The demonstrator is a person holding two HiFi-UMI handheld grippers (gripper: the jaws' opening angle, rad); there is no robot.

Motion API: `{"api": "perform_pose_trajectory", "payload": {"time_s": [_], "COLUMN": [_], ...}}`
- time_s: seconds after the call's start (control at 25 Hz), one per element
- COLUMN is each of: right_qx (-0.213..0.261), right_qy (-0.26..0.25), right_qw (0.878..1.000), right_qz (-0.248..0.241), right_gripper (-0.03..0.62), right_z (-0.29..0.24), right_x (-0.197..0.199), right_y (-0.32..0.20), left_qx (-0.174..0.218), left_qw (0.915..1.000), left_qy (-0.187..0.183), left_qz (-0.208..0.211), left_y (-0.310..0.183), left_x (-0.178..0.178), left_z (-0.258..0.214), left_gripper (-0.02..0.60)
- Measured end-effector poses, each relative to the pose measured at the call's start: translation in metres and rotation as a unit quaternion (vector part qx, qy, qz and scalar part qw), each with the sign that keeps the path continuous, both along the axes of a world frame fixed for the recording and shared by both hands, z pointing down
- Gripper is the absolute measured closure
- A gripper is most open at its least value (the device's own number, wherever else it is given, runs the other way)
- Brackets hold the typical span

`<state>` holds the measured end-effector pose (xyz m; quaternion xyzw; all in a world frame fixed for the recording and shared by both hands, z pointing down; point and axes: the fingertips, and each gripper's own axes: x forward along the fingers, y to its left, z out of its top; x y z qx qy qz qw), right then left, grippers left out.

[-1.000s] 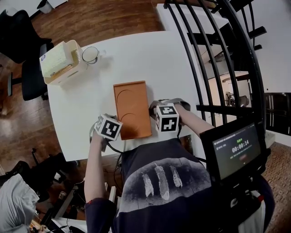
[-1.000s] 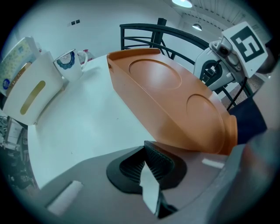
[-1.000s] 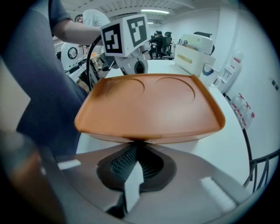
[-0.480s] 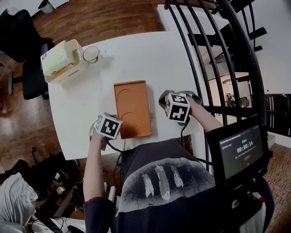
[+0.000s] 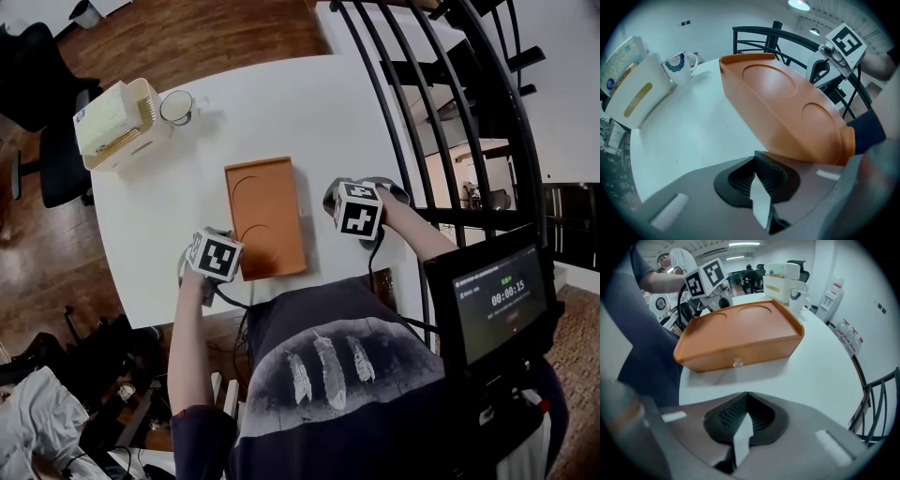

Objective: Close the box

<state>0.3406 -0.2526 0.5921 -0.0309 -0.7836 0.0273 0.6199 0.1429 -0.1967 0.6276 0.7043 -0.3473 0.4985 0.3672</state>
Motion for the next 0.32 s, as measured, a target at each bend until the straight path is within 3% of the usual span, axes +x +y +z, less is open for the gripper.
{"api": "perform_pose_trajectory", "payload": {"time_s": [0.32], "right_qx": [0.0], "right_qy": [-0.015], "right_qw": [1.0], "right_qz": [-0.007], "right_gripper": [0.589], "right_z": [-0.008], "right_x": [-0.012], "right_y": [-0.003], "left_qx": [0.001], "left_qw": [1.0], "left_qy": [-0.002], "left_qz": [-0.008], "left_y": [0.001], "left_x": [-0.002], "left_z": [-0.001], "left_gripper": [0.566]}}
